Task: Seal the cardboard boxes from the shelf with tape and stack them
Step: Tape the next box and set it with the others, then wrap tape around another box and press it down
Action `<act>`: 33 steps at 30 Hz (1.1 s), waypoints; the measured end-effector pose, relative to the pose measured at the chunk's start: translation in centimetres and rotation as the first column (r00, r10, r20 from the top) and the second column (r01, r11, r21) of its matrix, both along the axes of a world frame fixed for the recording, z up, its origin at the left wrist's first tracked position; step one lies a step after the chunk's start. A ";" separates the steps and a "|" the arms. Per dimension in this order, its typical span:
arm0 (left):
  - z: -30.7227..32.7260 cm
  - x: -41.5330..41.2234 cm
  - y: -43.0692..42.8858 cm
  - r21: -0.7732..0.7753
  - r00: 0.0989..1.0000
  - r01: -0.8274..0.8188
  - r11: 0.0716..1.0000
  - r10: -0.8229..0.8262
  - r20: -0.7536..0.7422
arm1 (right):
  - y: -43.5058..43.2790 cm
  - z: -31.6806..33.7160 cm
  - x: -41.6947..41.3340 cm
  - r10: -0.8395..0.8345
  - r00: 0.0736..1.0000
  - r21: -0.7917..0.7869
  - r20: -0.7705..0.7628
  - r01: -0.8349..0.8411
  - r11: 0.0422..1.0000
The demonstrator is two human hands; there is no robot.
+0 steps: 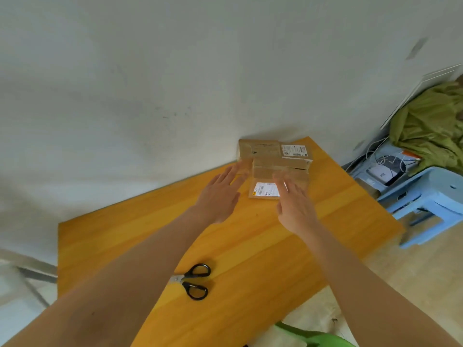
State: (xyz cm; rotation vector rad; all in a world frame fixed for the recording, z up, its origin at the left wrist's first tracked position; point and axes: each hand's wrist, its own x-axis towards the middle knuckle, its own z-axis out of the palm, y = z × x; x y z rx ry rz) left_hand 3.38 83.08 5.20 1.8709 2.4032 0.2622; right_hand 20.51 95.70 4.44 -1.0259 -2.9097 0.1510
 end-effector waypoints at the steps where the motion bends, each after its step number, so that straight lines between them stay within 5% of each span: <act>1: 0.5 0.4 -1.7 0.014 1.000 -0.007 1.000 0.007 0.002 | -1.7 0.5 0.4 0.003 1.000 0.011 -0.013 -0.002 1.000; 16: 5.1 8.0 -25.5 0.211 0.989 -0.111 0.971 0.086 0.124 | -25.8 6.7 6.6 0.062 0.991 0.038 -0.115 -0.058 0.998; 33: 1.2 22.5 -55.8 0.030 0.920 -0.370 0.929 0.361 0.149 | -50.4 2.9 16.5 0.282 0.956 -0.144 -0.076 -0.290 0.946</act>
